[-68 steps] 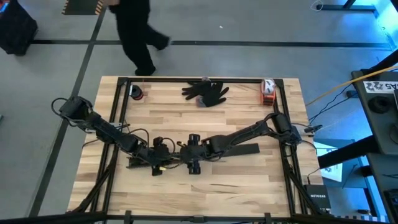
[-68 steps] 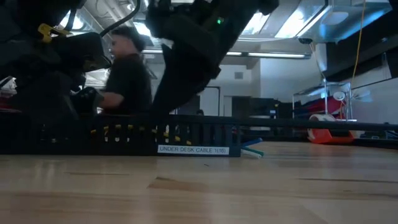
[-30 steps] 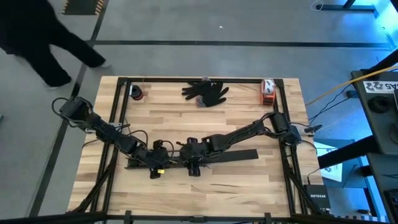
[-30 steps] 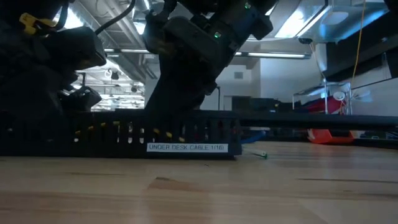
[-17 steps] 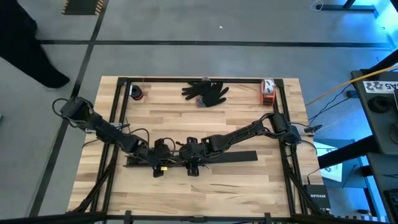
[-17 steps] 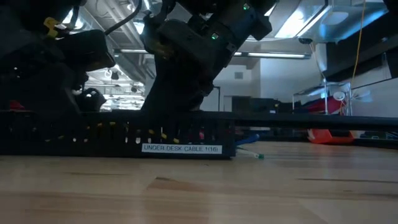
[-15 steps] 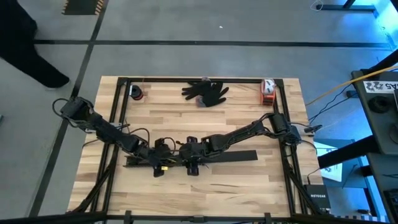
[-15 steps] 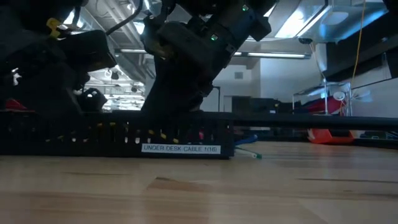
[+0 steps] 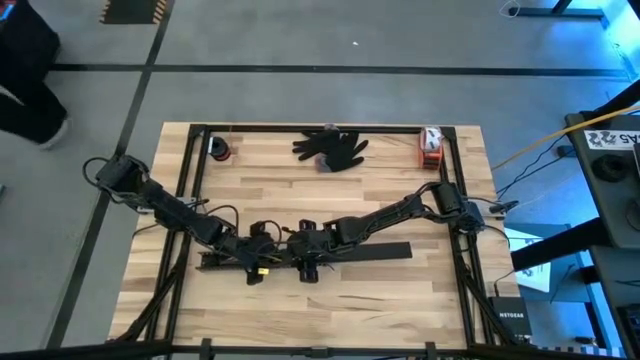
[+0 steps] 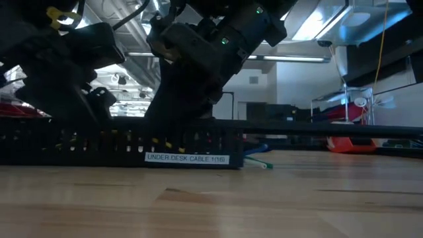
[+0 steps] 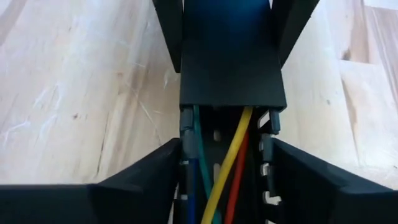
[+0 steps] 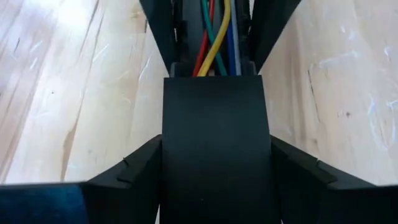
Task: Ziptie cables
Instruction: Close the black cable duct
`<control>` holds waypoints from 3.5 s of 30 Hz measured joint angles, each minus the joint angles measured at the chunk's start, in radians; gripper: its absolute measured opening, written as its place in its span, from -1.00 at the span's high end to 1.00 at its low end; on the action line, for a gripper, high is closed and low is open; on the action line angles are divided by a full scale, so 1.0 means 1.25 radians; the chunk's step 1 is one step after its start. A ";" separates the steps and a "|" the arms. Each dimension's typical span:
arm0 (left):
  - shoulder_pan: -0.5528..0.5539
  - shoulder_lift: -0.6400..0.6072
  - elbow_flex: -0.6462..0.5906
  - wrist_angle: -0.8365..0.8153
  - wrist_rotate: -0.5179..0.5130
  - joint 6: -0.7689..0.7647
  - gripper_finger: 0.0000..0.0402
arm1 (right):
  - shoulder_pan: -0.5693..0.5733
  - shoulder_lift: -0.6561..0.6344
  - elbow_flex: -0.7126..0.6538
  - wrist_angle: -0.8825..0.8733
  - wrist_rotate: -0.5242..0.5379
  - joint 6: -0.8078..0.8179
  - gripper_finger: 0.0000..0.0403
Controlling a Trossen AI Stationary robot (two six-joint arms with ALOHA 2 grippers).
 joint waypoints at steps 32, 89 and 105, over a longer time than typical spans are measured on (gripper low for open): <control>-0.010 -0.067 0.088 -0.264 0.081 0.024 -0.39 | 0.000 0.012 0.002 0.026 0.030 0.020 -0.14; -0.046 -0.029 0.042 -0.167 0.050 -0.066 -0.11 | 0.006 0.020 0.001 0.060 0.012 0.039 -0.14; -0.013 0.041 0.044 -0.005 0.056 -0.041 0.03 | 0.007 0.021 -0.001 0.093 0.011 0.042 -0.14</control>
